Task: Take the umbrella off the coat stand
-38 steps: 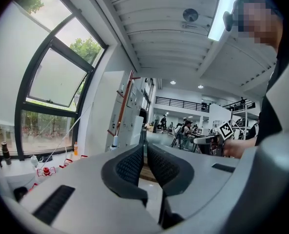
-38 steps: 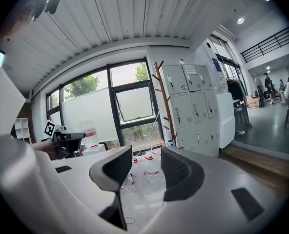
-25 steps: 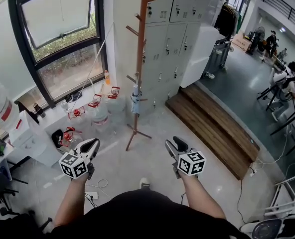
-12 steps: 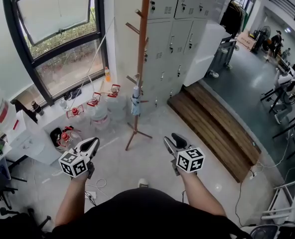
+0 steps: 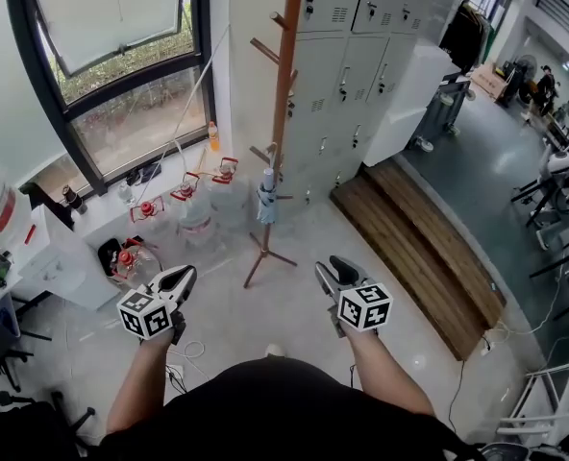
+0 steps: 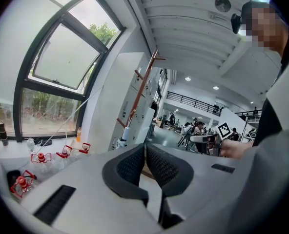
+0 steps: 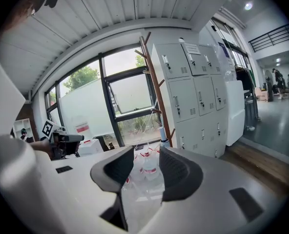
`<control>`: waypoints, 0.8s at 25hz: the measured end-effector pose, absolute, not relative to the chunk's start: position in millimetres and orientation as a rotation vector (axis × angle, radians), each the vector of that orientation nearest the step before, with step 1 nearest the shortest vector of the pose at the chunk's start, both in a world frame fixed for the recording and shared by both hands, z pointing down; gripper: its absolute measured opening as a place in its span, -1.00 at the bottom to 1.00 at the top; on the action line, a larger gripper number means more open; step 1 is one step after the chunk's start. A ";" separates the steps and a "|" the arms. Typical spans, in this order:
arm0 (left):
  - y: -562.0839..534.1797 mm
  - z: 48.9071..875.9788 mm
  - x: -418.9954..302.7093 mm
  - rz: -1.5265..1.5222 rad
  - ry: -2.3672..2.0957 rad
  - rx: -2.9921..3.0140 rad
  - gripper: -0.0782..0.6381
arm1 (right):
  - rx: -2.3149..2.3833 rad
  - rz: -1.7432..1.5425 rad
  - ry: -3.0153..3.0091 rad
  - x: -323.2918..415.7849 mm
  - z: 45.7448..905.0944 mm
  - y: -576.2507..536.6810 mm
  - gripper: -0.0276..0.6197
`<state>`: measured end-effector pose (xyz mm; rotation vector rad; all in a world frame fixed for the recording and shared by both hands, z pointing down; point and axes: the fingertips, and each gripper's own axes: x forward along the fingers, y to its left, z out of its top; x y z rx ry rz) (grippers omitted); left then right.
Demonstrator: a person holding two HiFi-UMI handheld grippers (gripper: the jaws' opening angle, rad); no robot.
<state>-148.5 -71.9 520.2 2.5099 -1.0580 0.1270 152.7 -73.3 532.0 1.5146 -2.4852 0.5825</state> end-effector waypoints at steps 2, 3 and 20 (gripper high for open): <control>-77.2 523.1 -147.5 0.135 -1.065 2.498 -0.69 | 1.497 0.591 -2.485 151.8 535.8 -83.6 -0.37; -79.7 524.3 -147.0 0.139 -1.068 2.492 -0.69 | 1.490 0.595 -2.484 151.7 537.6 -88.8 -0.37; -128.9 529.9 -110.9 0.245 -1.101 2.504 -0.69 | 1.381 0.609 -2.468 158.8 559.2 -156.8 -0.54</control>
